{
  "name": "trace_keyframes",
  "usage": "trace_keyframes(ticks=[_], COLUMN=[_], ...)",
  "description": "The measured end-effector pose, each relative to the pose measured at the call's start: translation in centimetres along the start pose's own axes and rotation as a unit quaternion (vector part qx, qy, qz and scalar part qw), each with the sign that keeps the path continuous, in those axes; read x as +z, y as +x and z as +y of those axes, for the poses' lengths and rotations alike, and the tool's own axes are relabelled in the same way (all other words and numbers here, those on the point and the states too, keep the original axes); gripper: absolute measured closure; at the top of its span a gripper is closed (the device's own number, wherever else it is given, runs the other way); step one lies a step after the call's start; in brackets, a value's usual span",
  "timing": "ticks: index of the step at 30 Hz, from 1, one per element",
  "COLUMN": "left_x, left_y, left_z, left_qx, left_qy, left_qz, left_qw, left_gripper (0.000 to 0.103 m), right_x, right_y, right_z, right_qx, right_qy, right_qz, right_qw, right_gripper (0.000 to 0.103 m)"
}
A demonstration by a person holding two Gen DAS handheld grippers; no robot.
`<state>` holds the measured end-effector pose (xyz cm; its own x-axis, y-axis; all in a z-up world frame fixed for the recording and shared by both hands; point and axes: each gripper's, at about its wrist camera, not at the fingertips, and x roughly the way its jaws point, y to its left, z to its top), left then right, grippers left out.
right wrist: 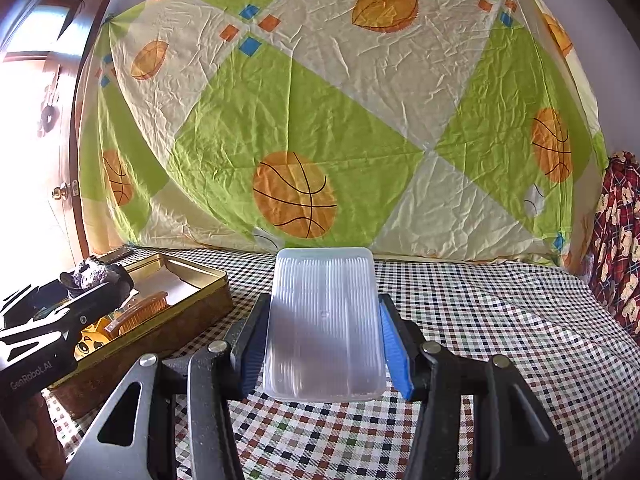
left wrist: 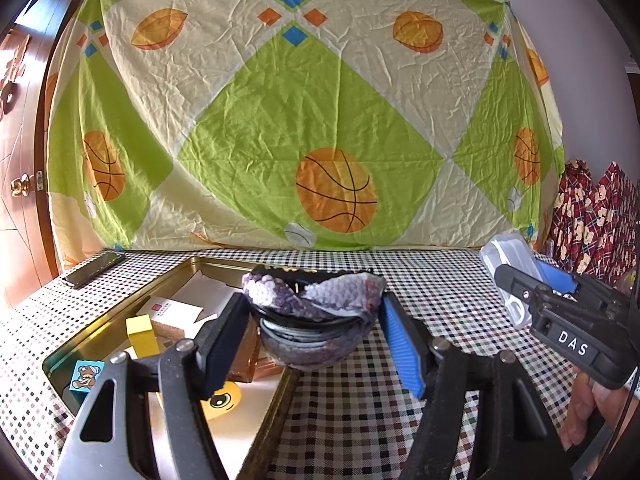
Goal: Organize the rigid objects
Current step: 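Carry the bowl with the left tool while the right tool carries the box over the tin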
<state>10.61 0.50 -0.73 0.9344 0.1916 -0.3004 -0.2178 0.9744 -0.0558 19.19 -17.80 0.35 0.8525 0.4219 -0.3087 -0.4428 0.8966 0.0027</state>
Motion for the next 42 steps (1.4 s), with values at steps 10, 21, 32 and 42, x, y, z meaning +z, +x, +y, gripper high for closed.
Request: trace_keyframes(ticks=[10,21,32,42], left_x=[-0.2,-0.2,-0.4,-0.4], left_y=[-0.7,-1.1,-1.9,-2.2], left_z=[0.6,1.1,1.8,2.7], left_qx=[0.001,0.003,0.005,0.001], left_qy=[-0.003,-0.007,-0.012,-0.025], left_qz=[-0.001,-0.002,-0.008,-0.008], left_qw=[1.0000,1.0000,0.9999,0.9997], left_gripper=[0.036,0.036,0.036,0.036], right_x=[-0.2,-0.2,-0.3,-0.3], right_y=[-0.6,-1.1,-1.1,-1.1], right_z=[0.7,1.2,1.7,3.4], right_qx=[0.017,0.026,0.041,0.052], right_qy=[-0.002,-0.002,0.009,0.005], right_qz=[-0.001,-0.001,0.005,0.009], right_qw=[1.000,1.000,0.999,0.999], right_gripper=[0.049,0.049,0.049,0.049])
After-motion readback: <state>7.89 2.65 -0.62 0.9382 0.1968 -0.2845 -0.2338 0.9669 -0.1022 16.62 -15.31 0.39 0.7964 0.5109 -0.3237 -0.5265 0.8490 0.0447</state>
